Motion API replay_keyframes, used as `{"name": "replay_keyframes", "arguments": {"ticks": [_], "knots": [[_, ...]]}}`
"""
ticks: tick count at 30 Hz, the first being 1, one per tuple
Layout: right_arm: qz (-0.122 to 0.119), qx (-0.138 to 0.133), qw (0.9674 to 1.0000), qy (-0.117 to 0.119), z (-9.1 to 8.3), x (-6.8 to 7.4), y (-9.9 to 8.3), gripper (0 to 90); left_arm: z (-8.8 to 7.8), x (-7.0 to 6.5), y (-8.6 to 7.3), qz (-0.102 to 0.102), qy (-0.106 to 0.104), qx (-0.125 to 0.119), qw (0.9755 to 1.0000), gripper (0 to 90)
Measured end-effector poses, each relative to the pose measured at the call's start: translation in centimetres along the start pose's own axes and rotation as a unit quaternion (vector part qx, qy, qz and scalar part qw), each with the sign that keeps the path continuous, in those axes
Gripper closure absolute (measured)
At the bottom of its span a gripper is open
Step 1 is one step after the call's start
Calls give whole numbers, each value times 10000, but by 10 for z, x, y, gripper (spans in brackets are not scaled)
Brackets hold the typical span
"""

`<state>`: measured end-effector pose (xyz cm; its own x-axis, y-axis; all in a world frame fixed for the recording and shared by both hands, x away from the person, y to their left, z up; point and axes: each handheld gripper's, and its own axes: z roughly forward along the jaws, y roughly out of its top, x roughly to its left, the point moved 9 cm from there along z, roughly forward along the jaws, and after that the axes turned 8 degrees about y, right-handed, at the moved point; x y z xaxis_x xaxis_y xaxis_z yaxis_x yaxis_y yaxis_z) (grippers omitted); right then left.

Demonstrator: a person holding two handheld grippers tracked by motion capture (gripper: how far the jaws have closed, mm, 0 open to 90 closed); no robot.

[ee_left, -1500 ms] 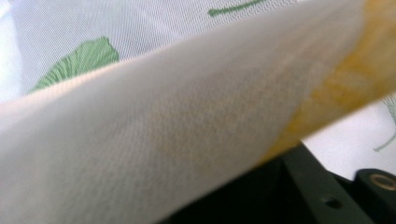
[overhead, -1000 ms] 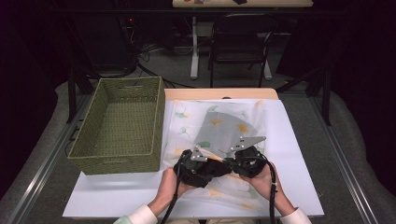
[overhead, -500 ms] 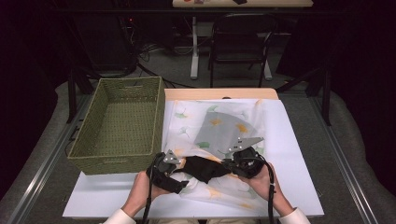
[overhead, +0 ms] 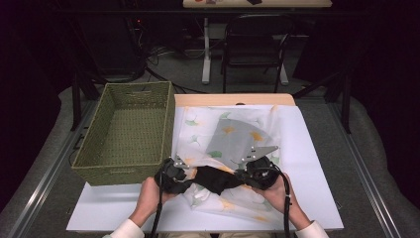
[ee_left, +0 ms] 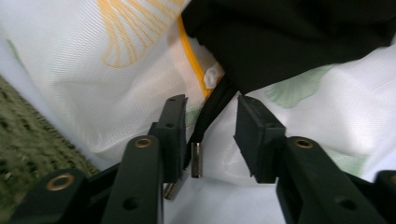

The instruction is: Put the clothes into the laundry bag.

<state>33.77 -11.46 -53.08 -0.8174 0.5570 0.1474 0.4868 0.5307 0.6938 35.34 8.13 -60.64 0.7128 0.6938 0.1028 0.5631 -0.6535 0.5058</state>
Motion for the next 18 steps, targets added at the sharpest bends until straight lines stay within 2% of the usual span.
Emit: {"name": "replay_keyframes", "arguments": {"ticks": [1,4,10,11,14,16,18], "knots": [[2,-1,10000,4,0,0,0,884,3,-1,-1,-1,-55,39,10000,657],[-6,13,10000,14,0,0,0,883,8,-5,-5,169,-55,226,9996,720],[-13,28,10000,2,0,1,-1,883,6,-10,-5,295,-39,248,9992,851],[-20,23,10000,4,0,1,-1,884,5,-11,-5,272,-41,221,9994,853],[-26,22,10000,0,0,1,0,884,-2,-17,1,195,-283,56,9994,858],[-25,26,10000,-3,1,2,0,884,-7,-24,7,184,-439,-71,9988,858],[-25,21,10000,2,1,2,0,884,-9,-30,14,249,-499,-156,9983,858]]}}
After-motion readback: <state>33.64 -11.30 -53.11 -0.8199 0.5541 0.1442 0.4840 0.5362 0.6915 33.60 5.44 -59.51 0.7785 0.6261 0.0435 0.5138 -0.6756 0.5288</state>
